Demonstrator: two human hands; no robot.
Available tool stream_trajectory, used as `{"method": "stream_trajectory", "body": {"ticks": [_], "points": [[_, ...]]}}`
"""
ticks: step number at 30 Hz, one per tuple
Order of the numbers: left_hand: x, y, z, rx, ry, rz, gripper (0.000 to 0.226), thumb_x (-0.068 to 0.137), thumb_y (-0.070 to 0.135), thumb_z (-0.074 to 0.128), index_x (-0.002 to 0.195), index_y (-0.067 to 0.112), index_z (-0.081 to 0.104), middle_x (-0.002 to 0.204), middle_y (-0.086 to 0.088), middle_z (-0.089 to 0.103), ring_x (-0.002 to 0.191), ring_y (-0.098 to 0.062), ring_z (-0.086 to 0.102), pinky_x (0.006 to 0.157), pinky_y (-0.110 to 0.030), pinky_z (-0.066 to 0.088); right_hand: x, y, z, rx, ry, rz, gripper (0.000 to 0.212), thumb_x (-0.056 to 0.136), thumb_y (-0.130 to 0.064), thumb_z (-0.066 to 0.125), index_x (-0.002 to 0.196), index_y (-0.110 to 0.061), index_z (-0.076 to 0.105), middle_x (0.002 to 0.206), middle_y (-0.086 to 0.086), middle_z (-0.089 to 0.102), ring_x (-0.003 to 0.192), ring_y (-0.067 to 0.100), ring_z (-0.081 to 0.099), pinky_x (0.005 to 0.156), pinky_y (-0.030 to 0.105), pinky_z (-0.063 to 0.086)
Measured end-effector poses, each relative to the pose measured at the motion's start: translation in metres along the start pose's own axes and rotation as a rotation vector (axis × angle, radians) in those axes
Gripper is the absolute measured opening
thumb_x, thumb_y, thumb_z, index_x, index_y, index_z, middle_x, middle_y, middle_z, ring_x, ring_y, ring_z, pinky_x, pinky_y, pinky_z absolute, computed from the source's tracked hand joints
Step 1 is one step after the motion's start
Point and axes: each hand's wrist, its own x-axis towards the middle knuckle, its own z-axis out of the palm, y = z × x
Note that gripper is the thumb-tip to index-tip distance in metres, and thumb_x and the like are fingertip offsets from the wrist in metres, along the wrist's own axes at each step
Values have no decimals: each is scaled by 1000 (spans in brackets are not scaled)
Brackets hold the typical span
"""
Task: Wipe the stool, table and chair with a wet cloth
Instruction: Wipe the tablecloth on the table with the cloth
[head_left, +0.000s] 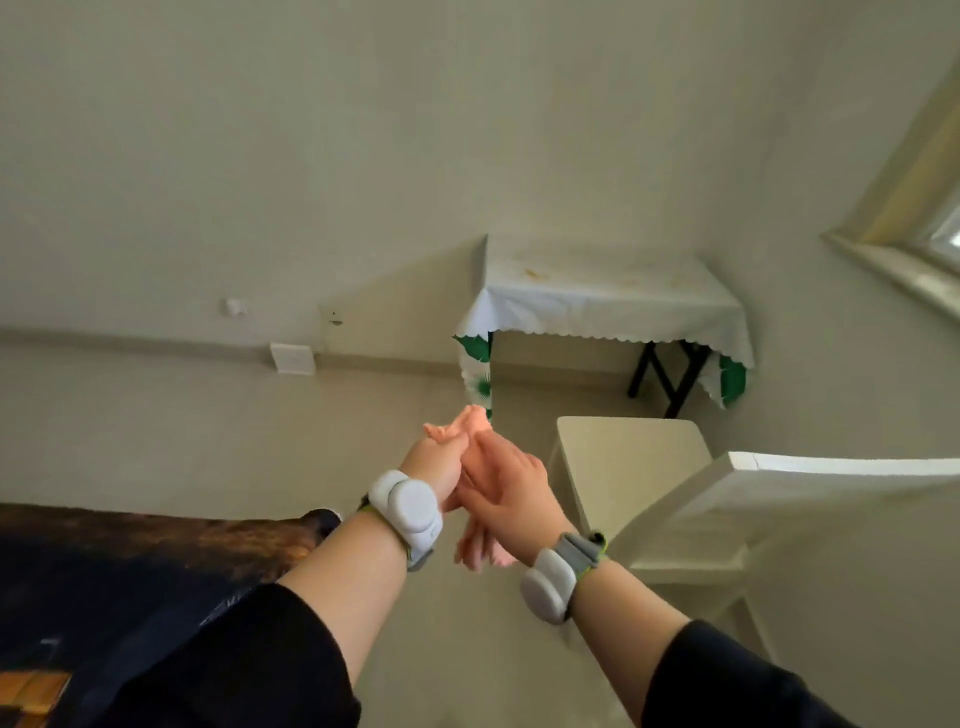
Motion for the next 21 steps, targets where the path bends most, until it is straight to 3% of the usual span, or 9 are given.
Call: {"method": "stream_trajectory", "body": {"ticks": [2, 4, 6, 10, 12, 15, 21], "points": [[27, 20, 31, 12, -48, 12, 24, 92, 33, 55, 83, 12, 64, 97, -18, 67, 90, -30, 66, 92, -51, 51, 31, 23, -21, -6, 14, -11, 71, 83, -49, 61, 144, -32, 31, 150, -12, 32, 137, 18, 27, 111, 30, 26], [54, 37, 55, 47, -103, 14, 29, 92, 37, 54, 104, 13, 66, 104, -11, 67, 91, -26, 66, 93, -45, 50, 59, 43, -40, -3, 48, -6, 80, 81, -51, 63, 148, -31, 24, 155, -13, 23, 139, 18, 26, 112, 31, 27], [74, 50, 72, 72, -146, 37, 36, 92, 39, 55, 118, 16, 63, 113, -11, 67, 102, -28, 65, 98, -47, 48, 83, 56, -57, -24, 89, -39, 83, 81, -52, 64, 149, -28, 23, 155, -12, 22, 140, 17, 27, 113, 35, 27], [119, 78, 98, 78, -138, 29, 32, 91, 36, 57, 116, 16, 63, 114, -10, 67, 102, -26, 65, 93, -43, 52, 137, 76, -79, -12, 104, -73, 81, 82, -45, 66, 148, -28, 22, 156, -10, 22, 143, 11, 22, 116, 34, 23], [145, 88, 105, 77, -125, 4, 31, 91, 34, 58, 113, 13, 63, 112, -12, 68, 100, -27, 66, 87, -42, 54, 162, 83, -82, 44, 96, -36, 80, 82, -39, 67, 148, -32, 22, 155, -11, 22, 140, 8, 25, 113, 28, 26], [177, 98, 105, 64, -154, -25, 32, 90, 31, 60, 115, 11, 62, 110, -15, 68, 101, -29, 66, 84, -44, 56, 194, 93, -81, 90, 86, 23, 74, 83, -32, 64, 146, -38, 25, 149, -13, 31, 129, -3, 35, 97, 5, 26], [299, 134, 90, 112, -263, -20, 28, 86, 31, 64, 109, 15, 64, 107, -9, 70, 88, -19, 68, 68, -29, 53, 308, 103, -73, 65, 149, 106, 65, 82, -16, 54, 139, -42, 36, 129, -10, 52, 107, -3, 49, 78, -6, 30]]}}
